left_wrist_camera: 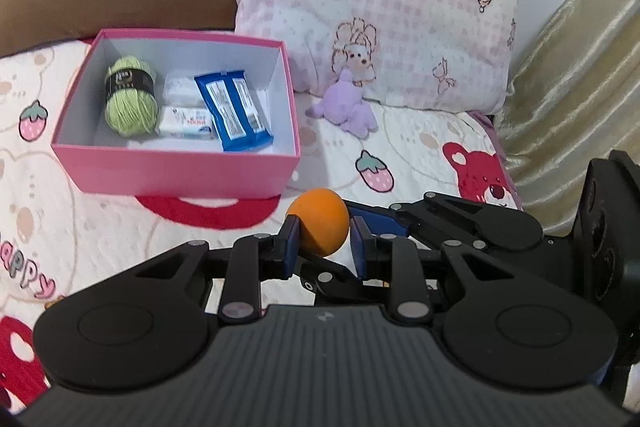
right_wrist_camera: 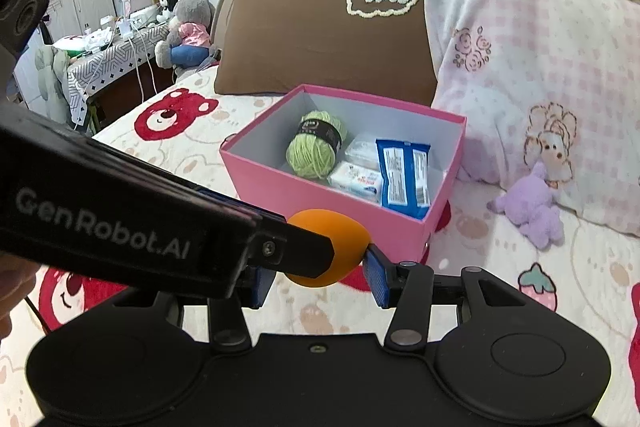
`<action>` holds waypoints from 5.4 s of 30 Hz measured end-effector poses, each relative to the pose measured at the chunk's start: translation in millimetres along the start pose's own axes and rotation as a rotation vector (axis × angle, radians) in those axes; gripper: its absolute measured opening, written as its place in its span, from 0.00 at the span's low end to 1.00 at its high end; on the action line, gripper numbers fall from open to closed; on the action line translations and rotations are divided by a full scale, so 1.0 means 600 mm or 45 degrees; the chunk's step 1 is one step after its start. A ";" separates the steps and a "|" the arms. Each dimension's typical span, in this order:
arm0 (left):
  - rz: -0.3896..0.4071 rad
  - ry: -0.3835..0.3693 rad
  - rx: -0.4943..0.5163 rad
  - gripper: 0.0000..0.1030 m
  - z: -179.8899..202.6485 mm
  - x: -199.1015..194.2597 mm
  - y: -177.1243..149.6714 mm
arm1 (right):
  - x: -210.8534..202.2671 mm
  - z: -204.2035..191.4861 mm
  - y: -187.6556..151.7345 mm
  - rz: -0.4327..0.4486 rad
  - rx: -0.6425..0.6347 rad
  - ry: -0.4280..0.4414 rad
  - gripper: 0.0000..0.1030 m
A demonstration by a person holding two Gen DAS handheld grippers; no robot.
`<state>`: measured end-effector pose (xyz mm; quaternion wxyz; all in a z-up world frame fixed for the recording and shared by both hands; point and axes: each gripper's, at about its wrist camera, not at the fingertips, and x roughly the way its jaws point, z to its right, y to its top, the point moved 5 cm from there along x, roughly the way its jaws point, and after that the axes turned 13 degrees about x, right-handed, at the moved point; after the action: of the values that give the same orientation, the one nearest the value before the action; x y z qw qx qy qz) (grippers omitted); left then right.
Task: Organize objects
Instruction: 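Carry the orange sponge with the left gripper over the pink box, then open the left gripper to drop the sponge into the box, then withdraw the left tool up and away from the pink box, then move the left gripper toward the purple plush toy on the bed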
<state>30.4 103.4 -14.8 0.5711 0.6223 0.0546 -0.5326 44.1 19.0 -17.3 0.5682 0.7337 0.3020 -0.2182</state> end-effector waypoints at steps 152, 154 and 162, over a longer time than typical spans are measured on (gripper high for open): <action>-0.276 0.127 0.014 0.94 0.006 0.054 0.066 | -0.079 0.162 0.077 -0.264 -0.086 0.034 0.92; -0.274 0.114 0.027 0.95 0.018 0.056 0.063 | -0.085 0.175 0.072 -0.245 -0.058 0.028 0.92; -0.274 0.044 0.065 0.97 0.062 0.079 0.057 | -0.089 0.227 0.037 -0.190 0.021 -0.036 0.92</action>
<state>51.3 37.7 -19.0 0.4936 0.6362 0.1173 -0.5813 23.9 -126.5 -1.5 0.5485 0.7107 0.3458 -0.2729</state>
